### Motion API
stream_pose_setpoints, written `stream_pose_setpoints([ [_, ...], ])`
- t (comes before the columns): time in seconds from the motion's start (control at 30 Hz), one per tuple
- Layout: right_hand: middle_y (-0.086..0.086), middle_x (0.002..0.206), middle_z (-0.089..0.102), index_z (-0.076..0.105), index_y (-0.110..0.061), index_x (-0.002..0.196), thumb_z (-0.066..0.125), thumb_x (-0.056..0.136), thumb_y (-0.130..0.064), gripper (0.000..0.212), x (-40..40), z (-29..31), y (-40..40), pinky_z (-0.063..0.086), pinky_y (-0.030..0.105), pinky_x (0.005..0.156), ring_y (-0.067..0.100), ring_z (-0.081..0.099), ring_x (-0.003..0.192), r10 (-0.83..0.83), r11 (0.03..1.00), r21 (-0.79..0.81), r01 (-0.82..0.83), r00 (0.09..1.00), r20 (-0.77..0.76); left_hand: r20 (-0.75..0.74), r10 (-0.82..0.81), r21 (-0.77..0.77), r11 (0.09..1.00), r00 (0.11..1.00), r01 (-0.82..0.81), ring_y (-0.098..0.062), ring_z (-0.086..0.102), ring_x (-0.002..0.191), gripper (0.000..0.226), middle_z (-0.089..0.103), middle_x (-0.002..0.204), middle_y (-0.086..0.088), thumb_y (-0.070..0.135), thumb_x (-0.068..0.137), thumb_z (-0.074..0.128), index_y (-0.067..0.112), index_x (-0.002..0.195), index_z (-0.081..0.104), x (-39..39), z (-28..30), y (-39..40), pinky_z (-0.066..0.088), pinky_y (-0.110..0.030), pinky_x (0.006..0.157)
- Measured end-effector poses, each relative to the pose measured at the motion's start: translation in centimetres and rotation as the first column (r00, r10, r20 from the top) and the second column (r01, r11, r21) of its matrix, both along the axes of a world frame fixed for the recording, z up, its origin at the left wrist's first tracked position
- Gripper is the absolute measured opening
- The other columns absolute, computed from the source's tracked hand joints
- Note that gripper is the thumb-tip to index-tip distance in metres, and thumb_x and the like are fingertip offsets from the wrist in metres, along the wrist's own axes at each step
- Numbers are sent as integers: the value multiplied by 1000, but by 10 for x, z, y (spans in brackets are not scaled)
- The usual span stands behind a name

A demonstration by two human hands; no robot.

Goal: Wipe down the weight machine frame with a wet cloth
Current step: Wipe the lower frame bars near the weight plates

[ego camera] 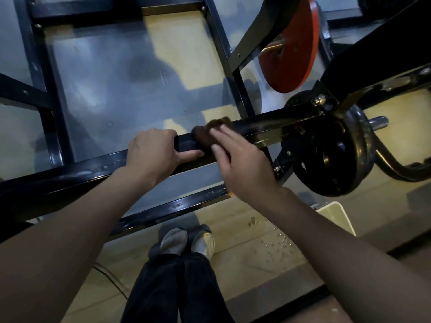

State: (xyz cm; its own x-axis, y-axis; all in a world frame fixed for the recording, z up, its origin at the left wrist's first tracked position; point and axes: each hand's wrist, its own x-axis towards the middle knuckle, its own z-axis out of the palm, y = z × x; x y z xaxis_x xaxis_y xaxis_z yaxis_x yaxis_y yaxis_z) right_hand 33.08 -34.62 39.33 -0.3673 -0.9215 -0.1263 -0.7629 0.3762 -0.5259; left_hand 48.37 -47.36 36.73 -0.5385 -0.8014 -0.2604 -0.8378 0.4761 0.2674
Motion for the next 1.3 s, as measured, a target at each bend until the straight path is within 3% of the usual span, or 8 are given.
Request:
stream_pose_setpoints([
  [0.13, -14, 152, 53, 55, -36, 147, 53, 106, -33, 41, -54, 7, 12, 53, 20, 92, 3, 62, 118, 136, 990, -11, -137, 987, -82, 16, -9, -2, 1000, 1000, 9, -32, 46, 63, 74, 44, 58, -5, 90, 72, 54, 17, 65, 43, 1, 0, -1, 30, -35, 56],
  [0.4, 6, 144, 60, 49, -28, 151, 43, 108, -41, 45, -118, 5, 8, 51, 44, 106, 29, 61, 125, -494, 861, 49, 506, 856, -155, 34, -6, -12, 1000, 999, 7, -22, 35, 50, 76, 45, 56, -6, 90, 73, 51, 14, 67, 45, 0, 2, 0, 22, -31, 49],
  [0.57, -1, 157, 49, 50, -24, 152, 49, 108, -33, 45, -20, -1, 9, 54, 35, 100, 17, 60, 126, -3, 1000, -19, 2, 999, -45, 41, -16, -17, 1000, 999, 17, -27, 41, 53, 77, 45, 57, -5, 93, 71, 47, 16, 66, 44, -1, 0, -1, 25, -33, 50],
  [0.67, -9, 155, 50, 52, -29, 150, 53, 106, -31, 44, -46, 3, 21, 61, 32, 86, 14, 68, 110, 267, 962, -30, -272, 956, -118, 36, 4, 7, 1000, 999, -5, -26, 39, 54, 75, 44, 58, -4, 91, 71, 51, 17, 66, 43, -1, 1, 0, 26, -33, 51],
  [0.8, -5, 155, 51, 41, -38, 153, 44, 109, -37, 45, -126, 7, 31, 51, 41, 103, 24, 60, 127, -106, 985, 105, 140, 955, -276, 34, 18, 16, 1000, 999, -19, -21, 34, 52, 75, 45, 58, -5, 90, 72, 51, 15, 67, 44, 0, 1, 0, 27, -33, 52],
  [0.93, 7, 156, 49, 44, -26, 154, 42, 109, -40, 48, -117, 8, 16, 46, 49, 111, 31, 53, 136, -446, 866, 105, 490, 849, -282, 26, 17, 27, 999, 1000, -18, -22, 37, 53, 75, 46, 58, -5, 90, 72, 52, 16, 66, 42, 0, 2, 1, 27, -33, 53],
  [1.2, -12, 161, 41, 45, -34, 154, 46, 108, -40, 46, 15, 10, -10, 53, 41, 99, 22, 61, 126, 145, 985, 115, -131, 982, -118, -3, 2, 104, 995, 1000, -1, -34, 59, 80, 63, 66, 86, -8, 81, 77, 64, 20, 91, 59, 12, 4, -3, 36, -36, 60],
  [1.3, -13, 154, 51, 51, -37, 150, 51, 107, -36, 43, -19, 12, -2, 55, 28, 90, 14, 65, 116, 151, 988, 48, -145, 979, -135, 5, -3, 120, 993, 1000, 3, -35, 57, 81, 66, 64, 87, -10, 81, 75, 66, 17, 90, 55, 13, 5, -9, 37, -37, 62],
])
